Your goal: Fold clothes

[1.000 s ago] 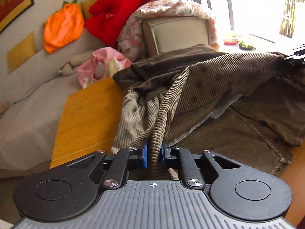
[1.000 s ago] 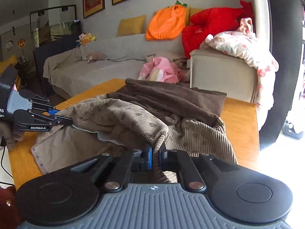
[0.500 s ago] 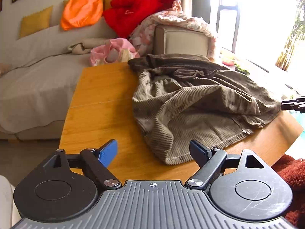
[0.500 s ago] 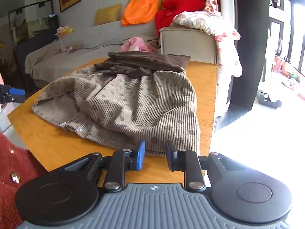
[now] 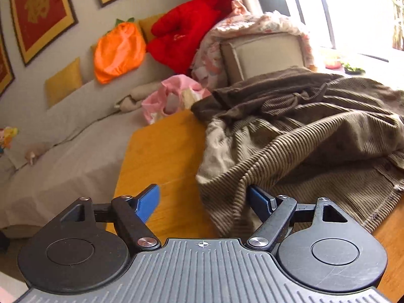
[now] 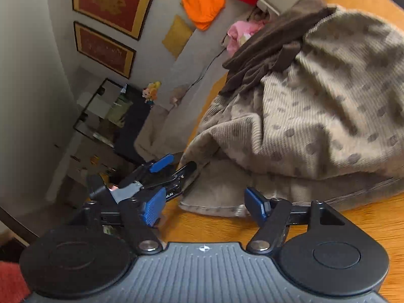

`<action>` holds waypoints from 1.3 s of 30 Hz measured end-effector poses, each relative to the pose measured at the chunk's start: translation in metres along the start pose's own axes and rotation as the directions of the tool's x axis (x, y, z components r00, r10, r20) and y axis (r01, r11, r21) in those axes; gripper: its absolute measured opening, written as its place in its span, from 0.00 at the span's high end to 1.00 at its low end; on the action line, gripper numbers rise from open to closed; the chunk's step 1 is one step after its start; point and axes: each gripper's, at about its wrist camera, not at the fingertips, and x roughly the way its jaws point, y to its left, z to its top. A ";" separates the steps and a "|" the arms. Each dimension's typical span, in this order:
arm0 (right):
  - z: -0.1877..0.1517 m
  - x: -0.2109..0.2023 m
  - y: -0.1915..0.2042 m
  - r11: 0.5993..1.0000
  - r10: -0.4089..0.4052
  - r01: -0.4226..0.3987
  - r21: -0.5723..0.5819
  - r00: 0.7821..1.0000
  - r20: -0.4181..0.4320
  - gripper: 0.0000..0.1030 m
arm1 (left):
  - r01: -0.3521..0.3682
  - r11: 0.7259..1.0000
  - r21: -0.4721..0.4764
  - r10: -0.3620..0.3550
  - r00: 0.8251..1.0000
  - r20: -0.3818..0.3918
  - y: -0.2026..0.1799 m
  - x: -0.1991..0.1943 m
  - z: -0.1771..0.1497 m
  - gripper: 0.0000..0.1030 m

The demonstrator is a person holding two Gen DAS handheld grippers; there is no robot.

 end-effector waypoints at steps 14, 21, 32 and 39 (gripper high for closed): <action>0.046 0.080 0.034 0.989 -0.017 0.031 -0.144 0.995 0.098 0.24 | 0.603 0.500 -0.621 -0.633 0.744 0.214 0.056 -0.030 -0.027 0.00; 0.044 0.010 0.062 0.942 -0.011 0.093 -0.323 0.969 0.247 0.17 | 0.578 0.306 -0.757 -0.650 0.707 0.277 0.038 0.023 -0.049 0.00; -0.049 -0.026 0.051 0.199 -0.575 0.657 -0.727 0.679 0.456 0.06 | 0.596 0.317 -0.738 -0.420 0.786 0.454 0.083 0.023 -0.034 0.00; -0.048 0.024 0.048 0.130 -0.597 0.633 -0.763 0.664 0.449 0.04 | 0.600 0.394 -0.696 -0.355 0.798 0.487 0.105 -0.014 -0.023 0.00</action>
